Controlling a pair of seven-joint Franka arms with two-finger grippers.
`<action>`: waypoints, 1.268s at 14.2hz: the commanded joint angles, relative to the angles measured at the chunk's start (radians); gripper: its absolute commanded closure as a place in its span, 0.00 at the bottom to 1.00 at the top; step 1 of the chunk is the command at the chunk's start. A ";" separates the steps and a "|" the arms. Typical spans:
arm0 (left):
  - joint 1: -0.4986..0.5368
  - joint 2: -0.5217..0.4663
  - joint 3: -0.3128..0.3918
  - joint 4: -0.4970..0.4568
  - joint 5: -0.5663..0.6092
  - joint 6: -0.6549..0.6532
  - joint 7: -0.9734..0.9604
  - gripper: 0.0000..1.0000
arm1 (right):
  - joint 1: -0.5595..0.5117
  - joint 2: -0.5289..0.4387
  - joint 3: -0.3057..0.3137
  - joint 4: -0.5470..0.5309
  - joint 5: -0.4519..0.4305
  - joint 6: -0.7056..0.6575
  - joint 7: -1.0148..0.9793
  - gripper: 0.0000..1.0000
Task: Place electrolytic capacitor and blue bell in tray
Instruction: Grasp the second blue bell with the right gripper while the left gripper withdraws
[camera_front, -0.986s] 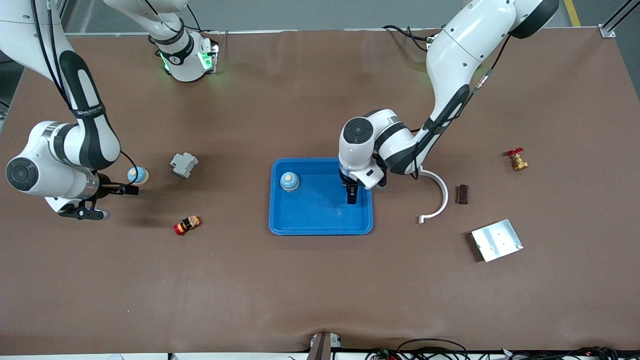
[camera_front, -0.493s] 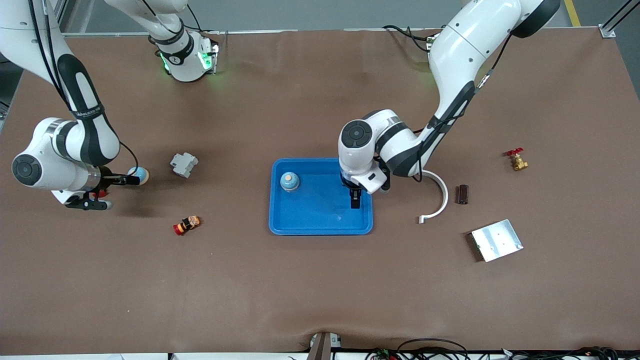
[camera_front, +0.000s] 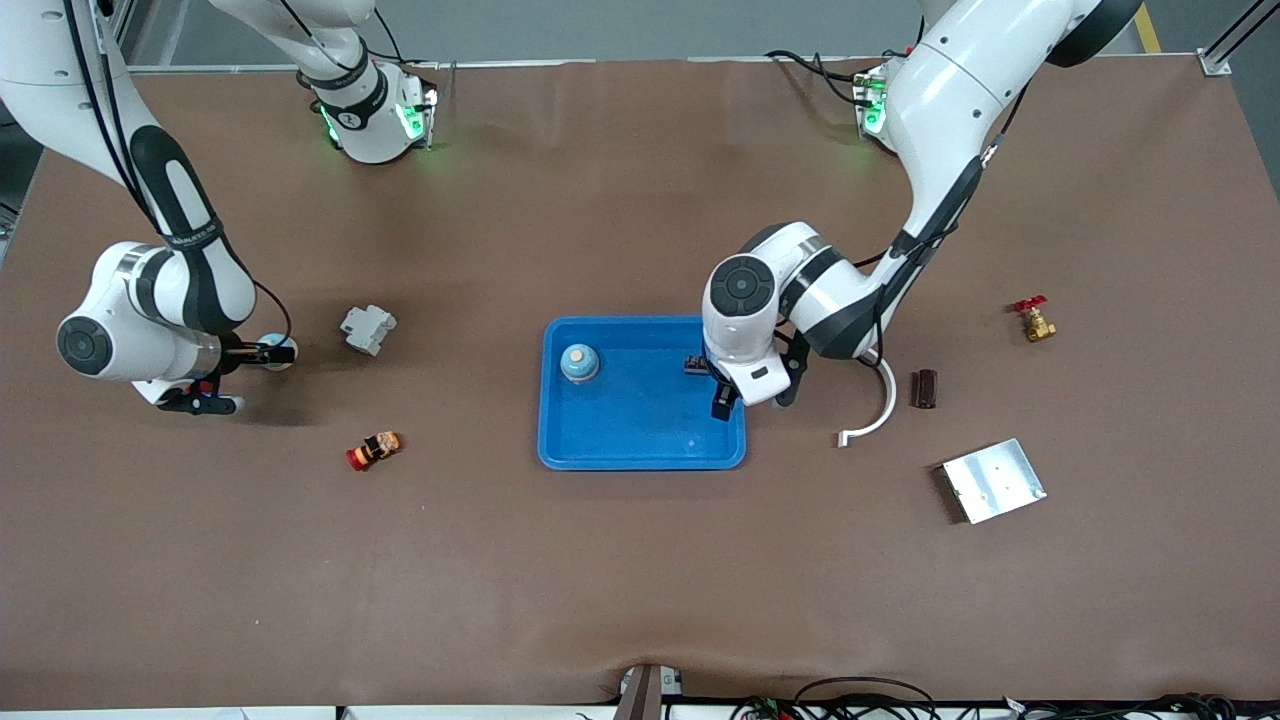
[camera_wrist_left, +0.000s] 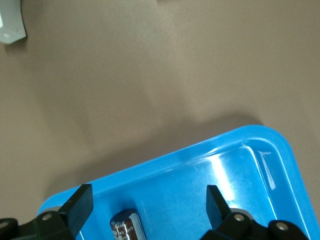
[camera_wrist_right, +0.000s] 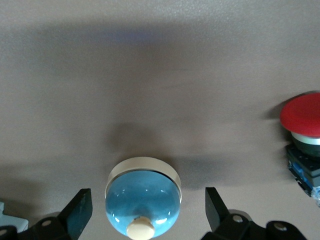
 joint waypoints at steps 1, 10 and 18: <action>0.028 -0.024 -0.023 -0.007 -0.020 -0.022 0.135 0.00 | -0.020 -0.001 0.016 -0.011 -0.005 0.008 -0.005 0.00; 0.097 -0.098 -0.055 -0.031 -0.018 -0.049 0.647 0.00 | -0.020 0.016 0.023 -0.008 -0.004 -0.003 -0.003 0.34; 0.265 -0.169 -0.097 -0.040 -0.020 -0.117 1.319 0.00 | 0.002 0.004 0.045 0.172 0.068 -0.278 -0.009 0.96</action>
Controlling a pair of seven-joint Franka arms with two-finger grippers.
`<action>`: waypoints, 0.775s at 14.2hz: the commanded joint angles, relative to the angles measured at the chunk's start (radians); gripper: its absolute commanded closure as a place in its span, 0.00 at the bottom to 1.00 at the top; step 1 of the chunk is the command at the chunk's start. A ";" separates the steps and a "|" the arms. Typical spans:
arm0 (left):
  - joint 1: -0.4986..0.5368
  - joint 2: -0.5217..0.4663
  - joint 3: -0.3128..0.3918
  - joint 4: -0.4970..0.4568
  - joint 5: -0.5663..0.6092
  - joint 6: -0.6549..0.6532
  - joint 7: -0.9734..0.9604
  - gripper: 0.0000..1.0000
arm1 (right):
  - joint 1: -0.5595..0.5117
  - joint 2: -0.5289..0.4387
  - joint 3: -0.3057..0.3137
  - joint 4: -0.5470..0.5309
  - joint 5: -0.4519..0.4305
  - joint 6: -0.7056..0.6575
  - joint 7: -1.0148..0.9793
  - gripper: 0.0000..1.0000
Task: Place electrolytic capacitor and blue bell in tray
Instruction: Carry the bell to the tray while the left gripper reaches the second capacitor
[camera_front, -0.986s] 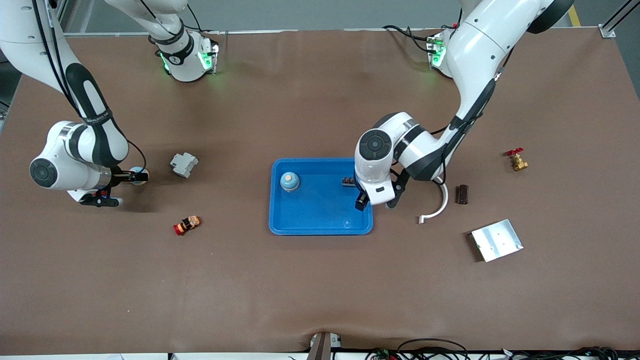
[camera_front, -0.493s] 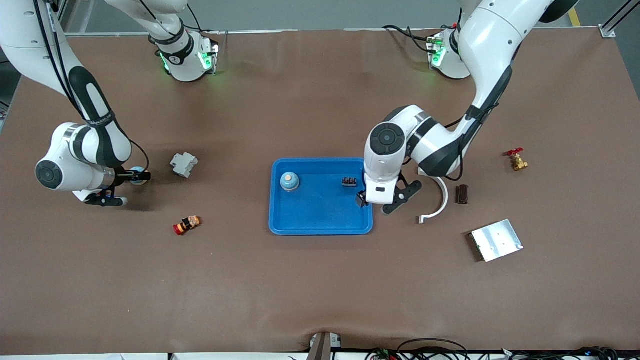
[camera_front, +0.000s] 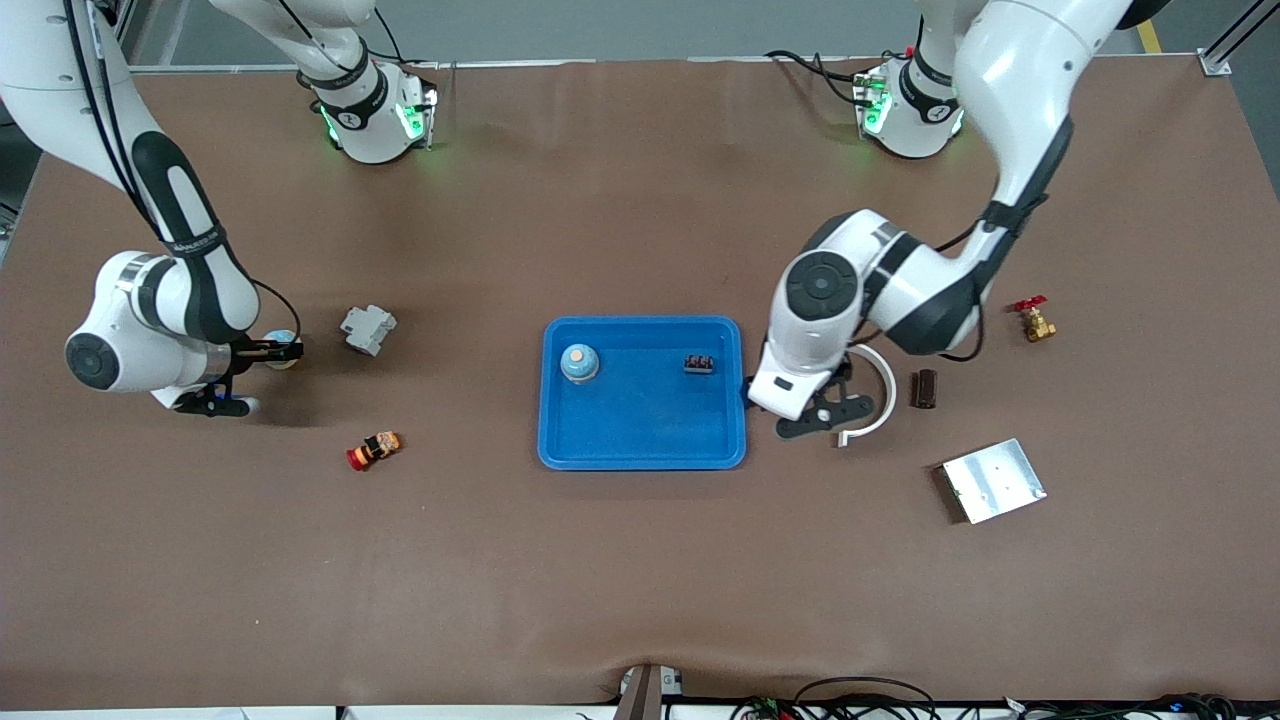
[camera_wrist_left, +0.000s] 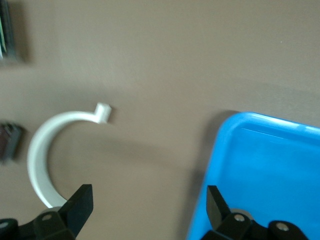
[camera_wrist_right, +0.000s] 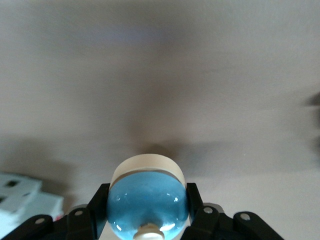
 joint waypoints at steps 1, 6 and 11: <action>0.131 -0.039 -0.069 -0.052 -0.020 -0.013 0.210 0.00 | 0.013 -0.018 0.022 0.109 0.021 -0.126 -0.006 0.99; 0.416 -0.135 -0.239 -0.225 0.010 0.040 0.351 0.00 | 0.175 -0.028 0.024 0.259 0.111 -0.249 0.098 1.00; 0.616 -0.194 -0.319 -0.424 0.013 0.252 0.483 0.00 | 0.388 -0.026 0.024 0.392 0.166 -0.233 0.366 1.00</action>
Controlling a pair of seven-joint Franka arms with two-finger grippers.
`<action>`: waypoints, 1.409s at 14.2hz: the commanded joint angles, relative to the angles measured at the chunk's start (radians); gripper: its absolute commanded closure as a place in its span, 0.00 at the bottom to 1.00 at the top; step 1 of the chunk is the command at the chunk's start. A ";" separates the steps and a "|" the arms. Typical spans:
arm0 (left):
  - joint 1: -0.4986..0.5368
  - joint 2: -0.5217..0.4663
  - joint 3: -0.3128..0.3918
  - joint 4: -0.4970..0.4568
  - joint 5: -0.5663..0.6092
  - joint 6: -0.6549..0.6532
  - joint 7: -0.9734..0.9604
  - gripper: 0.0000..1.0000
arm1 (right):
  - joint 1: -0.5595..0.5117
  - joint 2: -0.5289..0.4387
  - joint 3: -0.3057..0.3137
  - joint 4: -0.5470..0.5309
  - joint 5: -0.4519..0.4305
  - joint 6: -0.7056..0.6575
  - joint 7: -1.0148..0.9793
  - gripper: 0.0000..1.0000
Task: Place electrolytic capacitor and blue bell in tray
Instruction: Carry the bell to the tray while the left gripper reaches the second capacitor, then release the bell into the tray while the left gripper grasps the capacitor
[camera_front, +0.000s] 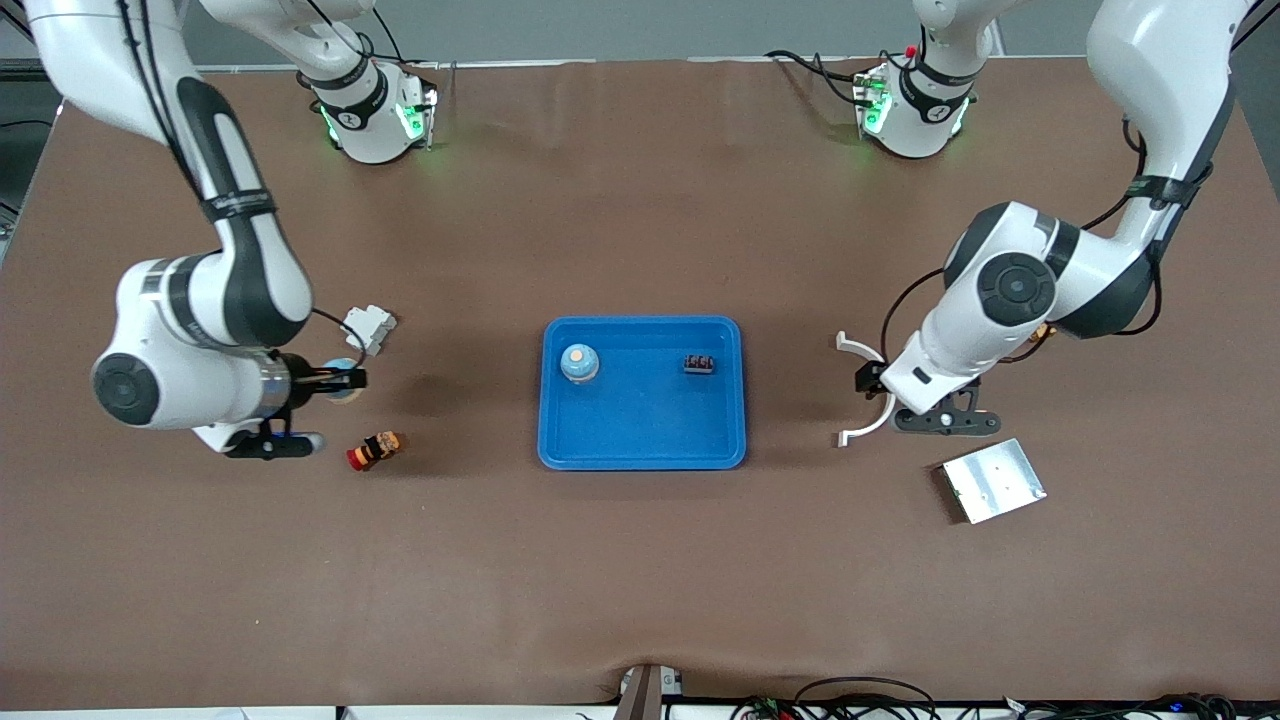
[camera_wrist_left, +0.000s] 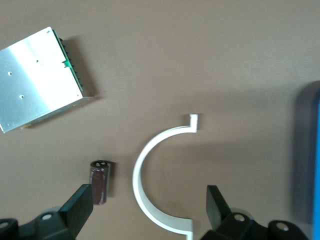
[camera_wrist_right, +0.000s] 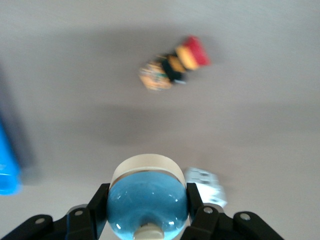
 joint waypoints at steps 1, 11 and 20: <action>0.088 -0.083 -0.025 -0.168 0.009 0.151 0.068 0.00 | 0.116 0.037 -0.009 0.110 0.036 -0.002 0.201 1.00; 0.251 -0.091 -0.024 -0.367 0.169 0.403 0.099 0.00 | 0.393 0.258 -0.011 0.241 0.069 0.273 0.658 1.00; 0.346 0.019 -0.019 -0.394 0.242 0.504 0.099 0.00 | 0.440 0.332 -0.009 0.250 0.079 0.373 0.706 1.00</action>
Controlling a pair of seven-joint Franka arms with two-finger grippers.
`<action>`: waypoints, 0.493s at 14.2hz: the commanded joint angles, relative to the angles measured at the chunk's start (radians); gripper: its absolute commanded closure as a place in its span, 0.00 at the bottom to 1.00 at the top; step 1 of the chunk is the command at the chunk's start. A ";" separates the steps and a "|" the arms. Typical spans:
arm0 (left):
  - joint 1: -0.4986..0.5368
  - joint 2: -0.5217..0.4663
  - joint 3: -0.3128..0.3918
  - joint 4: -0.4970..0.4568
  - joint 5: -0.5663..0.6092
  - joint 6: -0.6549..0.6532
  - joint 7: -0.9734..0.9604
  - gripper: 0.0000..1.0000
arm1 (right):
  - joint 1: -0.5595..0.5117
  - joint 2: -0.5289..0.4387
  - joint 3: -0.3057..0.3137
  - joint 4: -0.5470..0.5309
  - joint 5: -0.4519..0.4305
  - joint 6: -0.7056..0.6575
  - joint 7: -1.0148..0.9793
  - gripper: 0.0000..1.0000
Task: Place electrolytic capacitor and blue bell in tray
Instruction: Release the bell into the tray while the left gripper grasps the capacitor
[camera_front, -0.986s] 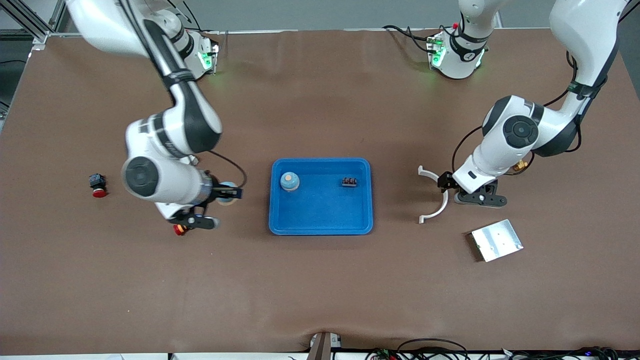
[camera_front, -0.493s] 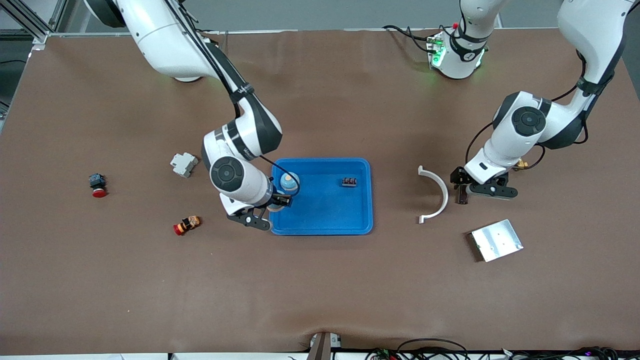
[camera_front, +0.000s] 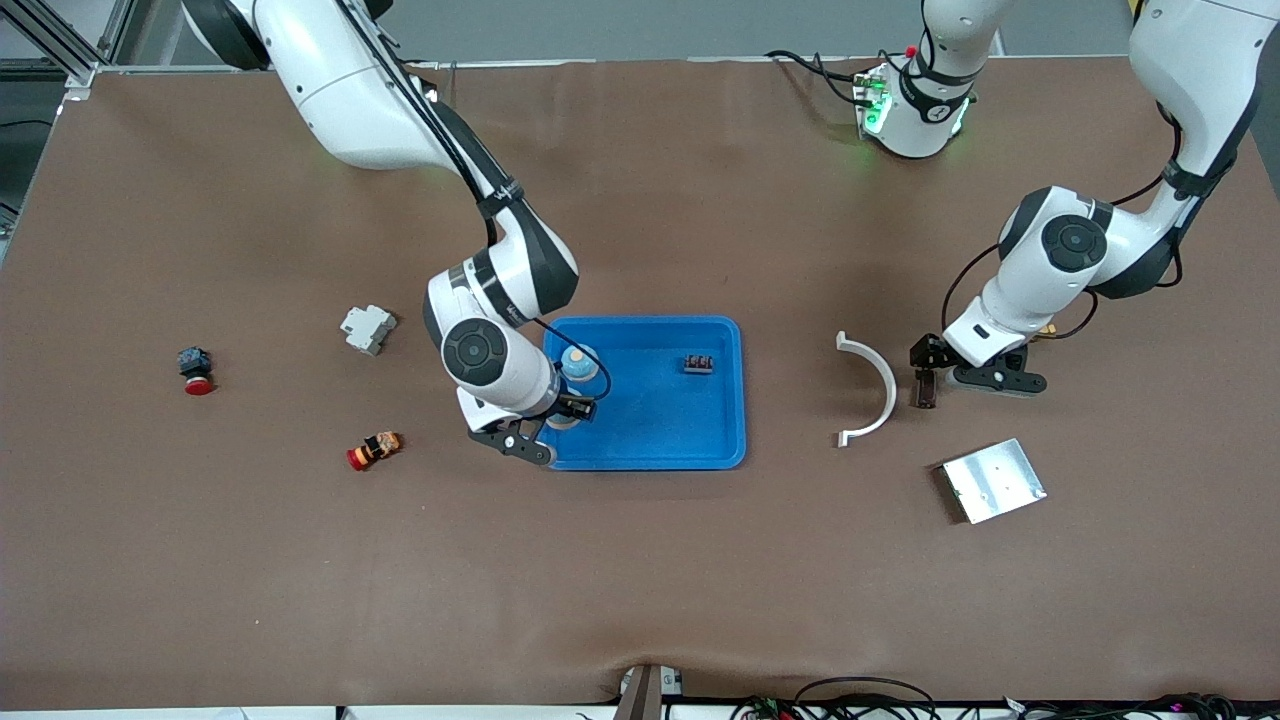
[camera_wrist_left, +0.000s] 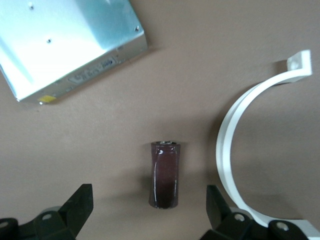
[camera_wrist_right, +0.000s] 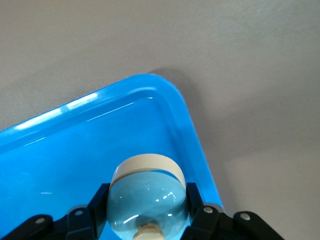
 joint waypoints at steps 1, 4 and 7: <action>0.032 0.041 -0.012 -0.006 0.033 0.035 0.009 0.00 | 0.036 0.038 -0.011 0.038 0.020 0.012 0.018 1.00; 0.030 0.064 -0.010 -0.001 0.037 0.035 0.008 0.00 | 0.036 0.041 -0.011 0.037 0.021 0.012 0.014 1.00; 0.027 0.082 -0.009 0.010 0.073 0.035 -0.007 0.00 | 0.036 0.059 -0.010 0.038 0.023 0.014 0.017 0.70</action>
